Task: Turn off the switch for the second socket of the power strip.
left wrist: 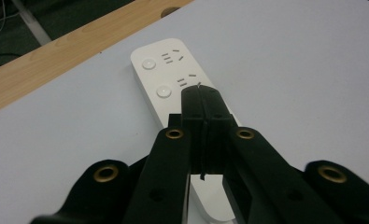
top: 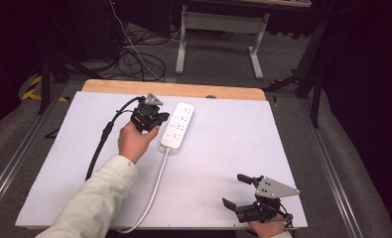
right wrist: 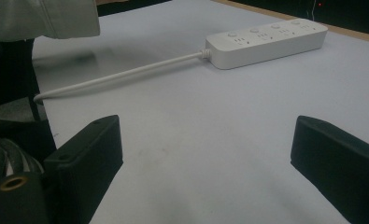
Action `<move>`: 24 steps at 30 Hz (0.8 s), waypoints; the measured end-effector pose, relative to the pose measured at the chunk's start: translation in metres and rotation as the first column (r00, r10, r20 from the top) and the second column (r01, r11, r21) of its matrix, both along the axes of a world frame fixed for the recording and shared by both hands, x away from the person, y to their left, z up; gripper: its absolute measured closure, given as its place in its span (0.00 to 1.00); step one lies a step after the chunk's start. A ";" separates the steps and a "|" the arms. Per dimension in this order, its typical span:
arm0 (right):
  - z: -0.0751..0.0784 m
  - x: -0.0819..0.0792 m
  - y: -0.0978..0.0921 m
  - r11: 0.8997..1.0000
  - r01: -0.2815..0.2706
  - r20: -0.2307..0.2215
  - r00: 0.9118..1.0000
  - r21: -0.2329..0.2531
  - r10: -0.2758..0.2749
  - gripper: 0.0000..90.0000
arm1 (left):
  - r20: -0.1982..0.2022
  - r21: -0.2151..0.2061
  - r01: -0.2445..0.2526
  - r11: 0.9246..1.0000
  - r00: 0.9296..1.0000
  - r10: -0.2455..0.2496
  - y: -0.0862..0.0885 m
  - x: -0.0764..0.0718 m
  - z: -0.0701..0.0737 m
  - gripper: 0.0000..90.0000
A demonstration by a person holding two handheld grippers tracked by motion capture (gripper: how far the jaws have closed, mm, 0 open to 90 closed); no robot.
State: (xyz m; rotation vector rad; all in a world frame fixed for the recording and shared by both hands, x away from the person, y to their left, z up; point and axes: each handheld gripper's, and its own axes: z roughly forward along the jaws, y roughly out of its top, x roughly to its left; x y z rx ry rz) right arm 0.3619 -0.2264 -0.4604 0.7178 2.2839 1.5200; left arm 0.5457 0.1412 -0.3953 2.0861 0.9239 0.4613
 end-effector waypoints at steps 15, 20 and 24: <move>0.000 0.000 0.001 1.000 0.006 0.003 1.000 -0.003 -0.006 0.11 | 0.078 -0.070 0.085 0.994 0.994 -0.079 0.029 -0.051 0.027 0.45; 0.000 0.000 0.002 1.000 0.003 0.000 1.000 -0.006 -0.003 0.11 | 0.103 -0.058 0.093 0.994 0.991 -0.086 0.035 -0.066 0.029 0.41; 0.000 0.000 0.002 1.000 0.005 0.000 1.000 -0.005 -0.005 0.11 | 0.105 -0.075 0.104 0.992 0.990 -0.096 0.042 -0.079 0.032 0.37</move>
